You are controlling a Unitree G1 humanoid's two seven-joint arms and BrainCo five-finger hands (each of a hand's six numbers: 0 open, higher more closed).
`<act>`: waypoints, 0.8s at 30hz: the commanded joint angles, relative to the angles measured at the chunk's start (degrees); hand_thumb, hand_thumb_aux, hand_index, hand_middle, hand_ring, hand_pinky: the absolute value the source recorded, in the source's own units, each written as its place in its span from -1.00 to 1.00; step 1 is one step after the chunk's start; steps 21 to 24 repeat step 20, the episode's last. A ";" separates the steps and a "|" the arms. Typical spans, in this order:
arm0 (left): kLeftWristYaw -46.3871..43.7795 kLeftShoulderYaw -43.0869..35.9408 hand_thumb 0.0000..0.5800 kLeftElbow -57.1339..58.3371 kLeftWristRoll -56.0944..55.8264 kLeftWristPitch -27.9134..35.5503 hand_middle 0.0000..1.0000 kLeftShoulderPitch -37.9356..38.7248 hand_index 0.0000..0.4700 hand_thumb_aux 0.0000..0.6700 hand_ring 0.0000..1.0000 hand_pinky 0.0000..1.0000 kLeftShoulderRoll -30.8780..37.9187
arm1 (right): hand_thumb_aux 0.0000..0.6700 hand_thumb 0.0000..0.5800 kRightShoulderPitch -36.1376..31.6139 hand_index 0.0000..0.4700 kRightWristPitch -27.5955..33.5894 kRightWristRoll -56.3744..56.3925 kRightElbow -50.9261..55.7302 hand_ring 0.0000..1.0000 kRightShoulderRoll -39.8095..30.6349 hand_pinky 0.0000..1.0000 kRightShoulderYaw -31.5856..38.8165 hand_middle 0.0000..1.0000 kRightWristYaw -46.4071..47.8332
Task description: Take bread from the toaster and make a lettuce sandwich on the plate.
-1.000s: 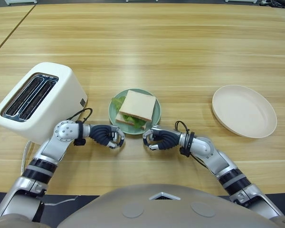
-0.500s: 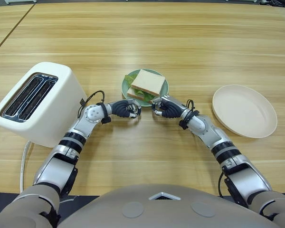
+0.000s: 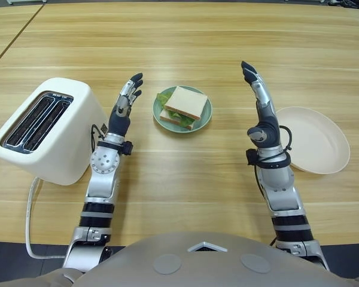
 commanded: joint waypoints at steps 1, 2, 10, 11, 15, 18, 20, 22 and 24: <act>3.53 -2.56 -1.00 3.79 10.53 -10.28 -1.00 2.63 -1.00 -1.00 -1.00 -1.00 3.17 | -1.00 -1.00 4.43 -1.00 -0.11 0.79 1.62 -1.00 -0.30 -1.00 -0.82 -1.00 1.02; 3.73 -2.56 -1.00 1.50 11.46 -12.01 -1.00 3.80 -1.00 -1.00 -1.00 -1.00 3.54 | -1.00 -1.00 5.38 -1.00 -0.23 0.70 1.98 -1.00 -0.58 -1.00 -0.74 -1.00 1.42; 3.32 -0.63 -1.00 -8.20 10.25 -11.65 -1.00 9.09 -1.00 -1.00 -1.00 -1.00 4.90 | -1.00 -1.00 9.41 -1.00 6.83 6.53 -5.33 -1.00 -0.39 -1.00 -3.52 -1.00 4.90; 3.03 -0.53 -1.00 -8.83 9.73 -11.12 -1.00 9.34 -1.00 -1.00 -1.00 -1.00 4.95 | -1.00 -1.00 9.78 -1.00 7.42 6.50 -6.03 -1.00 -0.32 -1.00 -3.58 -1.00 5.21; 1.26 -0.37 -1.00 -10.99 6.65 -8.46 -1.00 10.35 -1.00 -1.00 -1.00 -1.00 4.82 | -1.00 -1.00 10.95 -1.00 8.70 6.87 -8.13 -1.00 -0.07 -1.00 -4.40 -1.00 6.07; 0.50 0.18 -1.00 -12.26 5.27 -6.86 -1.00 11.12 -1.00 -1.00 -1.00 -1.00 5.05 | -1.00 -1.00 11.39 -1.00 9.18 7.10 -8.95 -1.00 -0.05 -1.00 -5.22 -1.00 6.36; -0.05 0.23 -1.00 -12.93 5.28 -6.77 -1.00 11.29 -1.00 -1.00 -1.00 -1.00 5.42 | -1.00 -1.00 11.33 -1.00 9.14 6.75 -9.38 -1.00 -0.02 -1.00 -5.44 -1.00 6.39; -0.05 0.23 -1.00 -12.93 5.28 -6.77 -1.00 11.29 -1.00 -1.00 -1.00 -1.00 5.42 | -1.00 -1.00 11.33 -1.00 9.14 6.75 -9.38 -1.00 -0.02 -1.00 -5.44 -1.00 6.39; -0.05 0.23 -1.00 -12.93 5.28 -6.77 -1.00 11.29 -1.00 -1.00 -1.00 -1.00 5.42 | -1.00 -1.00 11.33 -1.00 9.14 6.75 -9.38 -1.00 -0.02 -1.00 -5.44 -1.00 6.39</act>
